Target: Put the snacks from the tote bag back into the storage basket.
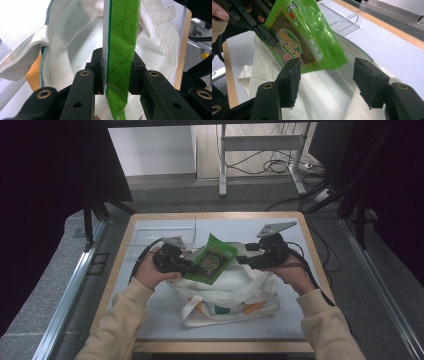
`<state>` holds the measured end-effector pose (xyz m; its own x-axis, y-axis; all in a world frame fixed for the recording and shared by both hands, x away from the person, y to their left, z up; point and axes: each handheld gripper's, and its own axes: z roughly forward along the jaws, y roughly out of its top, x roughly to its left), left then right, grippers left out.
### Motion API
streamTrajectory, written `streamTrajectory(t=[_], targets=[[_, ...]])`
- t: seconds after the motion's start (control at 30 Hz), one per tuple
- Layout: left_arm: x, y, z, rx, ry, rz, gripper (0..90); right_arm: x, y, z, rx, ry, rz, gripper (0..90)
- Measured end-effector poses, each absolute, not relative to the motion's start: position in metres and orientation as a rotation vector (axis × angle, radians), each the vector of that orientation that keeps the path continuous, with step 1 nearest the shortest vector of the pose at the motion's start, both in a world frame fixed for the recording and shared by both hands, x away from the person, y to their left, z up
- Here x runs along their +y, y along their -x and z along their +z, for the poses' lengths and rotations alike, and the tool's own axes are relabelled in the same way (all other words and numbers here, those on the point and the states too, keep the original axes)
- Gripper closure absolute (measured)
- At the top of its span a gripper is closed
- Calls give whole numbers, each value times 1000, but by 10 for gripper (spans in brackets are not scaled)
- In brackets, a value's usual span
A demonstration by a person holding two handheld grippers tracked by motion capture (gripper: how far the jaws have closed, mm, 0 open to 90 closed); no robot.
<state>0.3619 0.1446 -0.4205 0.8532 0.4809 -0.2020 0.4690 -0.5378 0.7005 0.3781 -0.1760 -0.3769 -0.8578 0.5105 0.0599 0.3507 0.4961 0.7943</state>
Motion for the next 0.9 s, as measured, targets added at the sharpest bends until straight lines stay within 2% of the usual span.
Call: streamTrajectory(t=[0.4, 0.9], targets=[[151, -357, -422, 695, -2165, 35, 718, -172, -374, -398, 2642, -798, 1203, 372], [155, -358, -419, 682, -2108, 39, 717, -152, -372, -422, 2714, -794, 1264, 362]])
